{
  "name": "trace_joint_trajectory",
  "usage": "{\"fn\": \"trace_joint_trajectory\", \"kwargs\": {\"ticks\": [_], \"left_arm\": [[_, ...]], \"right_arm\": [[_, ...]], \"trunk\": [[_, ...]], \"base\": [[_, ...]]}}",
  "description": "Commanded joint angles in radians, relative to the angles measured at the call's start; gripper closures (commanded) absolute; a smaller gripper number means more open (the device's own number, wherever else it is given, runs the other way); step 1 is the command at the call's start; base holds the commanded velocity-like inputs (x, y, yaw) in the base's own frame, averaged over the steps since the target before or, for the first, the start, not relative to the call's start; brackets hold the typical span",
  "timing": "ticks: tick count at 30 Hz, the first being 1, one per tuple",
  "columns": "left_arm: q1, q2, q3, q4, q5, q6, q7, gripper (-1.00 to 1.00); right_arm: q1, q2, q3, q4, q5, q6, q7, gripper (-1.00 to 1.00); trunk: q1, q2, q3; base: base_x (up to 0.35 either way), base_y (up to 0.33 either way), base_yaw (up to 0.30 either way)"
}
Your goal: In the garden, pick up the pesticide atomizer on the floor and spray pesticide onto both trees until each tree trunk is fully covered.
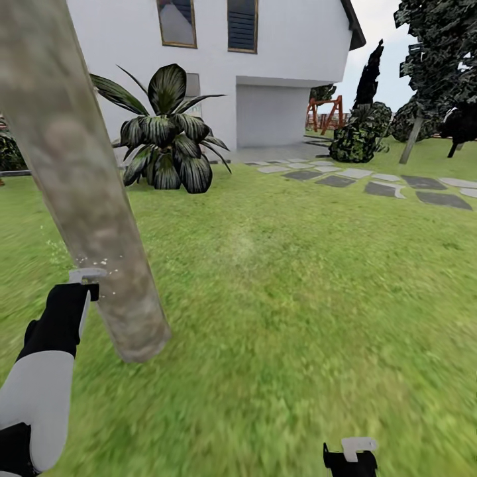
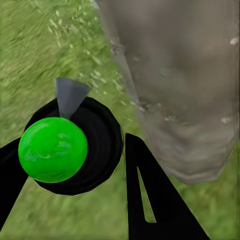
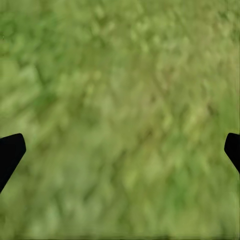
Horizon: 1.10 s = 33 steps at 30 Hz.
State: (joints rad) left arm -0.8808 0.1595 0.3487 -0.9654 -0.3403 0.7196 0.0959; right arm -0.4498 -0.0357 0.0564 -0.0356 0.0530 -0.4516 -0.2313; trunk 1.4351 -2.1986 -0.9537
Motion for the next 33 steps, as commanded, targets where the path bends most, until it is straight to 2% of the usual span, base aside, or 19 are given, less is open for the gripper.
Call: {"fn": "trace_joint_trajectory", "kwargs": {"ticks": [1, 8, 16, 33], "left_arm": [[0.001, 0.000, -0.001, -0.001, 0.001, 0.004, 0.004, 1.00], [0.004, 0.001, -0.001, 0.000, 0.001, 0.004, 0.006, 1.00], [0.005, 0.002, 0.002, 0.001, -0.002, 0.004, 0.008, 1.00], [0.009, 0.006, 0.012, 0.001, -0.003, 0.004, 0.010, 1.00]], "right_arm": [[0.005, 0.017, 0.004, 0.009, 0.005, 0.001, -0.008, -1.00], [0.046, 0.020, 0.003, 0.011, 0.005, 0.001, -0.007, -1.00], [0.051, 0.020, 0.003, 0.011, 0.005, 0.001, -0.007, -1.00], [0.052, 0.020, 0.003, 0.011, 0.005, 0.001, -0.007, -1.00]], "trunk": [[0.000, 0.000, -0.001], [0.000, 0.000, -0.001], [0.000, 0.000, -0.001], [0.000, 0.000, -0.001]], "base": [[0.020, -0.261, 0.000], [-0.027, -0.272, 0.000], [-0.085, -0.273, 0.000], [0.032, -0.261, 0.000]]}}
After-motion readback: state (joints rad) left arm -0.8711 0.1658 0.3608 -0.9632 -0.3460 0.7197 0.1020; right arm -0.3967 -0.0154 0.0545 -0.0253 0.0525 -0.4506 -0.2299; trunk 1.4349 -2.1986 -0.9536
